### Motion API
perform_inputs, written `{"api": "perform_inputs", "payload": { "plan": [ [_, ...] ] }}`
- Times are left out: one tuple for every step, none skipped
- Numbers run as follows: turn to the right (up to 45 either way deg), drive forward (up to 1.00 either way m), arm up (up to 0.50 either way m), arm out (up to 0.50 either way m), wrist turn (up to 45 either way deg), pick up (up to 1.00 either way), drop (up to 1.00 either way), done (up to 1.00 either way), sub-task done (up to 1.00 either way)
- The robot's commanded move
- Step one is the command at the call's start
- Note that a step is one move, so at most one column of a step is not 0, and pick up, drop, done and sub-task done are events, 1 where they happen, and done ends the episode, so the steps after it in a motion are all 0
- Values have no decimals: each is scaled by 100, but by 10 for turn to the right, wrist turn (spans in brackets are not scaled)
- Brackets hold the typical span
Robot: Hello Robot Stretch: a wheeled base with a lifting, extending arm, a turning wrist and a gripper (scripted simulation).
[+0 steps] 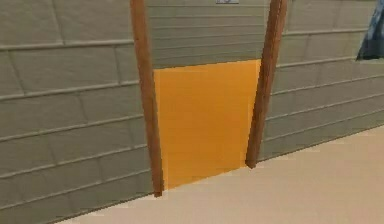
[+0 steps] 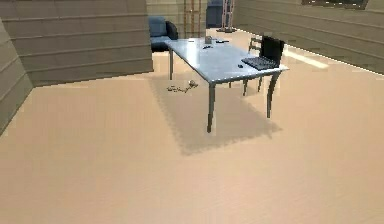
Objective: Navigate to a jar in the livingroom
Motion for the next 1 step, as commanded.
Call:
{"api": "perform_inputs", "payload": {
  "plan": [
    [60,0,0,0,0,0,0,0,0]
  ]
}}
